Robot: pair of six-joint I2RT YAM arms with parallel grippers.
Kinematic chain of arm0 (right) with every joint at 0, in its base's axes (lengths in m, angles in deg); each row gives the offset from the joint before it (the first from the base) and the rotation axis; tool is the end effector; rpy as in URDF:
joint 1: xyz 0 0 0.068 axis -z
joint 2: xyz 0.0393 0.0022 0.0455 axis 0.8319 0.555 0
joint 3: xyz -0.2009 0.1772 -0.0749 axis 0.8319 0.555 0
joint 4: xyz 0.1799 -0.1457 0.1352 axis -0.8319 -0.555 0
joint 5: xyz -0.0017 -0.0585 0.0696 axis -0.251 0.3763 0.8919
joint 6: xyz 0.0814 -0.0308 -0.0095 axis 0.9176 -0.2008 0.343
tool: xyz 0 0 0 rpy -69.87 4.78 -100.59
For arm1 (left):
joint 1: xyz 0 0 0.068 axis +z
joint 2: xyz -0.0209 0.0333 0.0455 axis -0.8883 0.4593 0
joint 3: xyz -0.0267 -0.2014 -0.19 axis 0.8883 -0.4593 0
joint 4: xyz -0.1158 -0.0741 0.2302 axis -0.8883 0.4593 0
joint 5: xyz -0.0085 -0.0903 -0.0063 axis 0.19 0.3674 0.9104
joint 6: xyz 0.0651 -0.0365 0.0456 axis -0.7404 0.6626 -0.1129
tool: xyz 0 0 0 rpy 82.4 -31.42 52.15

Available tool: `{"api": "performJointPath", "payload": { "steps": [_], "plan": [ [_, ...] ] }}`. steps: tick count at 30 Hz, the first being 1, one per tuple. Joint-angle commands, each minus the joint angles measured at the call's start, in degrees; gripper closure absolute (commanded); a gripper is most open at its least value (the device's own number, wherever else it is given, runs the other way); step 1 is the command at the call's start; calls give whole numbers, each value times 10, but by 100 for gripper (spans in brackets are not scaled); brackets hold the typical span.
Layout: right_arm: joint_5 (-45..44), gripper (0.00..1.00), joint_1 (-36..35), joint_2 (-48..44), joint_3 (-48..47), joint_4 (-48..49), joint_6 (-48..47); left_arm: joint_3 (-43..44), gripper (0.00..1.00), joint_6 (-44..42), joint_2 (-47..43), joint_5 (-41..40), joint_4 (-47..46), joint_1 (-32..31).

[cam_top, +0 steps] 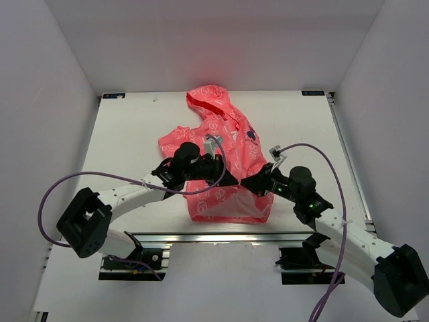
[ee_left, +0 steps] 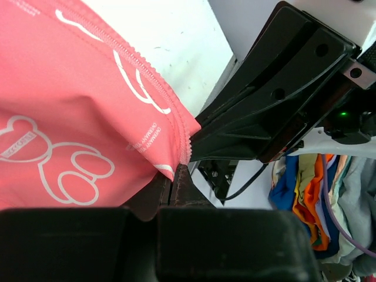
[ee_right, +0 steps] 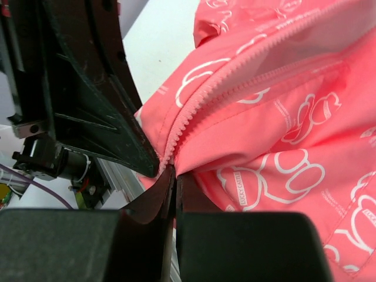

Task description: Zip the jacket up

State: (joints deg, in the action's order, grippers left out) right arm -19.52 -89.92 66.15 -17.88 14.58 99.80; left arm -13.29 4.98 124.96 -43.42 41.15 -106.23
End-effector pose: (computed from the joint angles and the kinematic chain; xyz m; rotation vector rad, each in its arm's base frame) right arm 0.1844 0.1564 0.2277 -0.3059 1.8007 1.1620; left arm 0.2223 -0.2662 0.2298 0.4685 2.1901 -1.4073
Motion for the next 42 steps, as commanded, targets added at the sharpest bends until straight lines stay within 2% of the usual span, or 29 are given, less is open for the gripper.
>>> {"api": "performJointPath", "payload": {
  "steps": [1,8,13,16,17,21,27,31,33,38,42],
  "plan": [
    [34,100,-1,-22,-1,64,0,3,100,0,-24,25,-41,5],
    [-16,100,1,-77,-5,29,-37,32,100,-32,-46,43,-2,12],
    [-74,100,4,-134,1,58,-38,69,100,-68,-67,71,13,13],
    [-70,100,6,-139,0,101,-31,106,100,-87,-75,25,60,13],
    [-59,100,7,-129,-13,103,-31,115,100,-90,-76,-15,85,14],
    [1,100,7,-84,-50,102,-27,150,100,-110,-81,-94,118,23],
    [36,100,8,-52,-85,116,-33,188,100,-142,-60,-156,151,32],
    [38,100,8,-55,-128,74,-53,198,100,-153,-37,-195,178,31],
    [45,100,8,-55,-138,63,-59,209,100,-156,-25,-194,191,32],
    [34,100,8,-6,-146,44,-52,201,100,-152,-27,-116,145,31],
    [-40,100,8,70,-173,31,-75,181,100,-150,-41,-102,138,31]
  ]
}}
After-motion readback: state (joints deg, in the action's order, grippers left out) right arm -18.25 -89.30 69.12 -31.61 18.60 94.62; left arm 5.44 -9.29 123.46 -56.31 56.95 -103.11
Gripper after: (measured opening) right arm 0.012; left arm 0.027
